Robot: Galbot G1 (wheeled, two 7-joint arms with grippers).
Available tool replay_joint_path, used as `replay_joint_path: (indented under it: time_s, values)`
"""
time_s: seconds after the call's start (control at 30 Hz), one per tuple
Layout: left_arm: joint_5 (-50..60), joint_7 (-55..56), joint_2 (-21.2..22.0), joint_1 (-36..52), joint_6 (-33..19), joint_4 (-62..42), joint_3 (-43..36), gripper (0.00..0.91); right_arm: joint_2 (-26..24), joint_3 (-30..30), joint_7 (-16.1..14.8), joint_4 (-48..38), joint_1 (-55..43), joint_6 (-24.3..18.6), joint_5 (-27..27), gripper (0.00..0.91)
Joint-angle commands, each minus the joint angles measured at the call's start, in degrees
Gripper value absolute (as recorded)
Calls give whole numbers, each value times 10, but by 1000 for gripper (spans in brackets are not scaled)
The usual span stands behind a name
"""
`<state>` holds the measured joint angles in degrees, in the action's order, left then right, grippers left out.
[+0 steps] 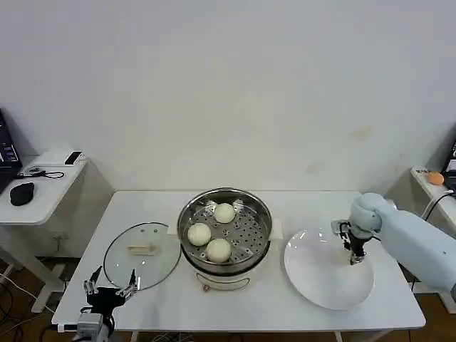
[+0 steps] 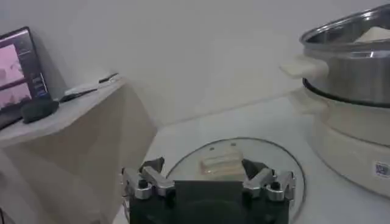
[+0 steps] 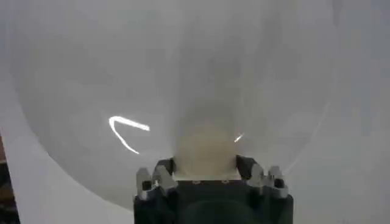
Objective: Take steamed baozi put them in steamer then cover it.
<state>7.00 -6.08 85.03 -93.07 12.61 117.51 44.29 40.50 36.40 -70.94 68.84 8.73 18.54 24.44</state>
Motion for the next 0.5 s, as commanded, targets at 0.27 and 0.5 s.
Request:
replay_joint_path:
  time_s: [0.27, 0.5]
  values:
    - [-1, 1, -5, 3, -1, 4, 0, 907, -22, 12, -11, 96, -110, 33, -86, 554]
    - [6, 5, -7, 6, -1, 3, -7, 907, 41, 73, -22, 132, -283, 86, -216, 554]
